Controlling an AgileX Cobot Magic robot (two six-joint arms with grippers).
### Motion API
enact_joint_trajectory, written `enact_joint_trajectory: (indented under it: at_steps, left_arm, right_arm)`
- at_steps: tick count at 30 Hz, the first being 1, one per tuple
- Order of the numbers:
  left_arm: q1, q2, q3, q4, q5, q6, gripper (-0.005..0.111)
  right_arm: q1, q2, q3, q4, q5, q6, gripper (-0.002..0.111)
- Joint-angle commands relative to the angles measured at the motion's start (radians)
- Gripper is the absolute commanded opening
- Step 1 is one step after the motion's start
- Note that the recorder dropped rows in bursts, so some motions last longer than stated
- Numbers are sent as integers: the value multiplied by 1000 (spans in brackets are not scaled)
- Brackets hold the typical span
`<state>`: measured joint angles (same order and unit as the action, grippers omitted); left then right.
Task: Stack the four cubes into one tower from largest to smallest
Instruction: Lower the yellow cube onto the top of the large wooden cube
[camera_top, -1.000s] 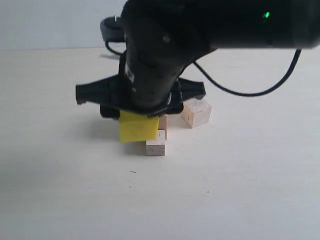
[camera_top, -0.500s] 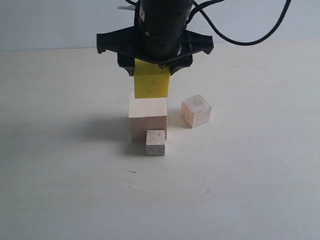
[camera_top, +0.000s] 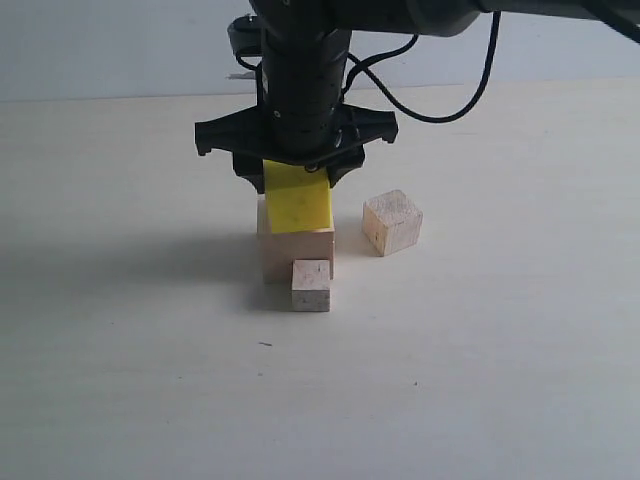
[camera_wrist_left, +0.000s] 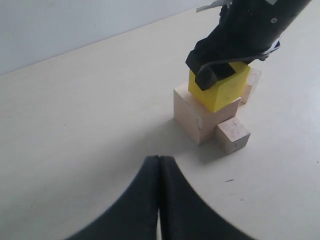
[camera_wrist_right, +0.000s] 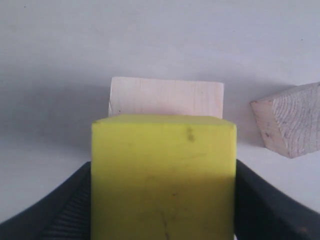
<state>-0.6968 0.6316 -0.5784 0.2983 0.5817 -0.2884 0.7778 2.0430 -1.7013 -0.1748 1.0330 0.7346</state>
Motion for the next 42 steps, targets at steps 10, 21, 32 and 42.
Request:
enact_joint_trajectory:
  at_steps: [10, 21, 32, 42]
  left_arm:
    - [0, -7, 5, 7, -10, -7, 0]
    - [0, -7, 5, 7, -10, -7, 0]
    - [0, -7, 5, 7, -10, -7, 0]
    - [0, -10, 5, 7, -10, -7, 0]
  right_arm:
    - [-25, -2, -21, -15, -36, -10, 0]
    - [-30, -2, -21, 0, -42, -10, 0]
    - [-28, 46, -21, 32, -51, -30, 0]
    - [-28, 51, -21, 38, -63, -30, 0]
